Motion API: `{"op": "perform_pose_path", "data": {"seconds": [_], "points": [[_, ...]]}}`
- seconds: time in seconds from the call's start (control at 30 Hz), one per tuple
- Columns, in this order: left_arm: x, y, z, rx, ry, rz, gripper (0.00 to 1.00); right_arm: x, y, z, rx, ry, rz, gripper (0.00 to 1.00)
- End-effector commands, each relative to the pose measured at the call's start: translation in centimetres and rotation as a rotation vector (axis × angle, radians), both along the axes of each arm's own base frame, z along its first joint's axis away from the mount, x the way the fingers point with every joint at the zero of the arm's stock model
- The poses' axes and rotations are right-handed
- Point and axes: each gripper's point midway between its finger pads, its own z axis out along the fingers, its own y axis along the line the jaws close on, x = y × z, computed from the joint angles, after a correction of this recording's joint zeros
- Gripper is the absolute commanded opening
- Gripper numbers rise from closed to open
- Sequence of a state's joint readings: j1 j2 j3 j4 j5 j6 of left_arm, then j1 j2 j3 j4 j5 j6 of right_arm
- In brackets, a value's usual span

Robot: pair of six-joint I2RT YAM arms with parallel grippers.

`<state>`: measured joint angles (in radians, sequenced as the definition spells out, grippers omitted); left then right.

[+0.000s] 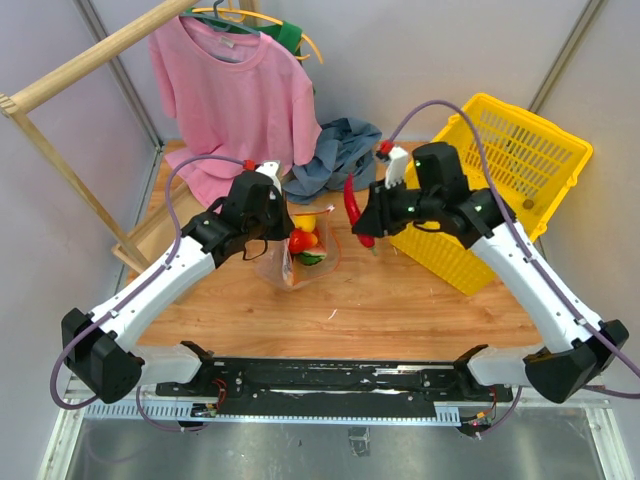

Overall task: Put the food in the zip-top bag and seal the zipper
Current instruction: Place the fake vegetable in the zipper food storage bag.

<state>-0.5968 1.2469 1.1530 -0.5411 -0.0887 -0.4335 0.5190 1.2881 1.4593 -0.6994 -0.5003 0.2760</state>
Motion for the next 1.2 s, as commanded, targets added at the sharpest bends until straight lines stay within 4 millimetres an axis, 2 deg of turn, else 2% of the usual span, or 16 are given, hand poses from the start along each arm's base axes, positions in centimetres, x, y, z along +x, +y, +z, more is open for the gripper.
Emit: {"op": "perform_pose_path", "data": {"seconds": [0.0, 0.17, 0.27, 0.33, 0.47, 0.57, 0.73, 0.83, 1.0, 1.1, 1.17], "points": [[0.7, -0.6, 0.9, -0.048, -0.039, -0.006, 0.0, -5.3, 3.9, -1.5, 0.0, 0.109, 0.208, 0.05], [0.8, -0.7, 0.8, -0.049, -0.035, -0.009, 0.0, -9.8, 6.5, -3.2, 0.008, 0.197, 0.4, 0.07], [0.7, -0.8, 0.9, -0.053, -0.036, -0.011, 0.0, -10.8, 6.7, -4.9, -0.039, 0.26, 0.436, 0.07], [0.6, -0.8, 0.8, -0.054, -0.033, -0.015, 0.0, -10.7, 6.9, -5.9, -0.061, 0.288, 0.432, 0.07], [0.3, -0.7, 0.6, -0.061, -0.033, -0.021, 0.0, -8.6, 7.3, -7.2, -0.132, 0.302, 0.349, 0.07], [-0.1, -0.8, 0.5, -0.066, -0.029, -0.03, 0.0, -6.5, 6.9, -8.2, -0.239, 0.328, 0.239, 0.07], [-0.9, -1.3, 0.4, -0.092, -0.019, -0.074, 0.0, -4.1, 8.2, -8.6, -0.275, 0.375, 0.136, 0.05], [-1.3, -1.5, 0.6, -0.119, -0.02, -0.086, 0.0, -2.1, 7.9, -9.2, -0.311, 0.375, 0.02, 0.05], [-2.1, -2.5, 0.6, -0.178, 0.006, -0.12, 0.0, 1.0, 8.9, -8.8, -0.21, 0.291, -0.132, 0.06], [-2.3, -2.7, 0.8, -0.189, 0.015, -0.124, 0.0, 2.8, 8.5, -8.7, -0.178, 0.213, -0.227, 0.1], [-2.3, -2.7, 1.1, -0.199, 0.014, -0.119, 0.0, 3.3, 8.4, -9.0, -0.164, 0.198, -0.261, 0.13]]}}
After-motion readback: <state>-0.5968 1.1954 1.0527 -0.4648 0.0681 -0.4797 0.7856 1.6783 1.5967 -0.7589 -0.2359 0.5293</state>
